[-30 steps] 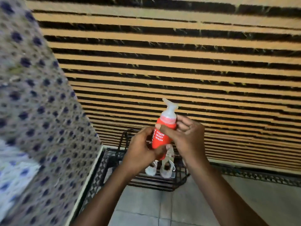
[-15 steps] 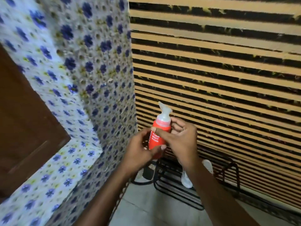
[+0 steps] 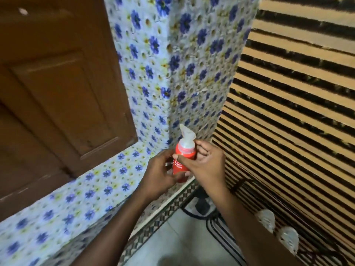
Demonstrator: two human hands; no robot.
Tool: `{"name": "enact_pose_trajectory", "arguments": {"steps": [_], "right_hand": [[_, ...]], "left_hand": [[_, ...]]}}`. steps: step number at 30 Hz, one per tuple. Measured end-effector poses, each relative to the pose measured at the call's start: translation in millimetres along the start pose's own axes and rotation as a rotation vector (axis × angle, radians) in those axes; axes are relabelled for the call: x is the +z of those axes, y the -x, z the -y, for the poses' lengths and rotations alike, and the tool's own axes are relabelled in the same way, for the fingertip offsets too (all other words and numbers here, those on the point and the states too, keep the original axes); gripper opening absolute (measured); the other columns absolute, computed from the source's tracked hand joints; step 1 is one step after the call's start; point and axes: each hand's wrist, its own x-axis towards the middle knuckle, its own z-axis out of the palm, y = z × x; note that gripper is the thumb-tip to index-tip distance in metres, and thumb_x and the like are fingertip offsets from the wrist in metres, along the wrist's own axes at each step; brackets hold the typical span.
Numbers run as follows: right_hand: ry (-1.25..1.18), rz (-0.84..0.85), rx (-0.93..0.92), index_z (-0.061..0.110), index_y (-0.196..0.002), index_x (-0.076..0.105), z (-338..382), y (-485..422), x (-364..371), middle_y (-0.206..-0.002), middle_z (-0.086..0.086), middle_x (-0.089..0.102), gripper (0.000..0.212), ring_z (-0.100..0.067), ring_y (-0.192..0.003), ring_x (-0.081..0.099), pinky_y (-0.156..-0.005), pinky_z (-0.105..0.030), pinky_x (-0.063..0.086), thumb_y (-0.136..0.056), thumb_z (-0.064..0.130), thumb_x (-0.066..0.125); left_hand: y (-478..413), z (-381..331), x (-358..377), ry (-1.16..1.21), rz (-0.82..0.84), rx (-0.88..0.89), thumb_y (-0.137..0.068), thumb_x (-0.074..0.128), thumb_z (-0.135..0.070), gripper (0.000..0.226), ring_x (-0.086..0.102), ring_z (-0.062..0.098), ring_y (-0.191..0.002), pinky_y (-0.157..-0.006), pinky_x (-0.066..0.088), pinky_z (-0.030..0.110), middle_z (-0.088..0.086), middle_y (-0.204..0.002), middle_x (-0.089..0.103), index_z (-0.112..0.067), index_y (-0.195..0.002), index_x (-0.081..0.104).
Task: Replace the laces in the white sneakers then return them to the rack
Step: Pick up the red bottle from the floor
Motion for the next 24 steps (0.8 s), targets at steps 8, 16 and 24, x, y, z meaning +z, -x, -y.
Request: {"name": "enact_pose_trajectory", "arguments": {"steps": [8, 16, 24], "right_hand": [[0.086, 0.142, 0.029, 0.033, -0.108, 0.070, -64.7, -33.0, 77.5, -0.107, 0.017, 0.075, 0.052, -0.005, -0.103, 0.072, -0.087, -0.028, 0.059, -0.065, 0.016, 0.094], [0.498, 0.062, -0.035, 0.032, -0.120, 0.064, -144.3, -75.0, 162.8, -0.109, 0.015, 0.072, 0.061, 0.021, -0.097, 0.058, -0.083, -0.021, 0.057, -0.066, 0.055, 0.080], [0.734, -0.017, -0.280, 0.008, -0.103, 0.074, -211.9, -135.5, 216.4, -0.091, -0.009, 0.077, 0.042, -0.023, -0.082, 0.070, -0.075, -0.026, 0.051, -0.067, 0.020, 0.091]], "left_hand": [[-18.6, 80.6, -59.1, -0.068, -0.056, -0.085, -0.066, 0.087, -0.046, 0.064, 0.065, 0.005, -0.109, -0.089, 0.058, 0.022, -0.019, -0.115, 0.067, -0.026, -0.125, 0.068], [-63.8, 190.8, -110.6, -0.189, -0.064, -0.078, -0.078, 0.084, -0.022, 0.053, 0.063, -0.008, -0.110, -0.077, 0.058, 0.017, -0.027, -0.119, 0.066, -0.037, -0.126, 0.065], [-119.7, 278.5, -127.6, -0.242, -0.068, -0.117, -0.075, 0.068, -0.032, 0.048, 0.068, 0.015, -0.105, -0.084, 0.058, 0.031, -0.001, -0.117, 0.073, -0.015, -0.120, 0.072]]}}
